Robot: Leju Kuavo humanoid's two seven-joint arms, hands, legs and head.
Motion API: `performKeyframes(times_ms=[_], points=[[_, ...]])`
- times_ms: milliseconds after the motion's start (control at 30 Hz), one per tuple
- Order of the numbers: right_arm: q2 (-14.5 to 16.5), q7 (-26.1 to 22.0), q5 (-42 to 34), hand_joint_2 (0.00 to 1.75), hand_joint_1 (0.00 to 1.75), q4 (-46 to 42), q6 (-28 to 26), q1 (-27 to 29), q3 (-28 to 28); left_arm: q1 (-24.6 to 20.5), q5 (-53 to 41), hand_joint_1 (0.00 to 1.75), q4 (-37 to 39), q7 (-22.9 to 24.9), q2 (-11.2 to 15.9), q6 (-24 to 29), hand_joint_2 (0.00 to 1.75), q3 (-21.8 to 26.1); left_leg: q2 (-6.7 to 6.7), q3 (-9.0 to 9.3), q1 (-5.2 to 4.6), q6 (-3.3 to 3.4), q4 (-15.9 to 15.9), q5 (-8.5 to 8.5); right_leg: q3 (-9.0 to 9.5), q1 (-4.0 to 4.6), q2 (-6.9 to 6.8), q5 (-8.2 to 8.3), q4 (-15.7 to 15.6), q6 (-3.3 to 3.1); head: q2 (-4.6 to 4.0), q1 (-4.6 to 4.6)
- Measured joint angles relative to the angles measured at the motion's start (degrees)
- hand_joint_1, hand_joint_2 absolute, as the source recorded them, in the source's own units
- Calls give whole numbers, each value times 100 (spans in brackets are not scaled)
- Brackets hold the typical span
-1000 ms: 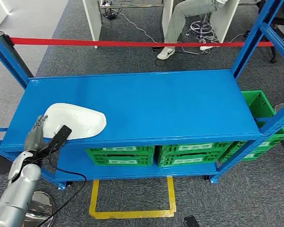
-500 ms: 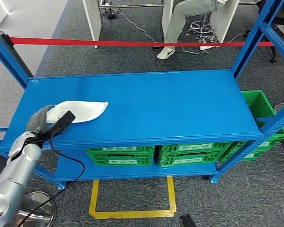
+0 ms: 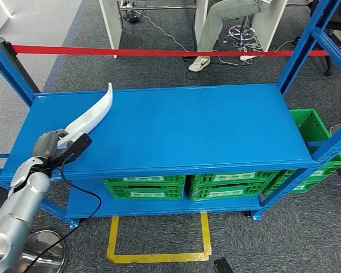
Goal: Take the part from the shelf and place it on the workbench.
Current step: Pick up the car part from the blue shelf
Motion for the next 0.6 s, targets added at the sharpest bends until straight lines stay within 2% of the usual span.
performKeyframes(times_ms=[367,433,500,600], points=[[2,-9,82,175,0,1,2,-5,0,20,395,175,-20,-205,72,-333,175,0,-1,5,0,0,0,0,8,0,-3,0,0,0,0,0],[2,-3,81,175,0,1,3,-12,0,48,577,175,-20,-423,81,-392,175,13,-1,6,0,0,0,0,10,0,-3,0,0,0,0,0],[18,153,-51,175,0,0,-23,-106,-13,89,725,175,-20,-842,55,-440,175,6,1,6,0,-2,0,3,8,0,0,3,0,0,0,0],[79,861,-374,175,0,-24,-70,-605,-100,10,768,175,32,-1407,-174,-276,175,-122,-2,-5,-3,4,6,20,-2,-1,-6,17,0,10,0,-1]])
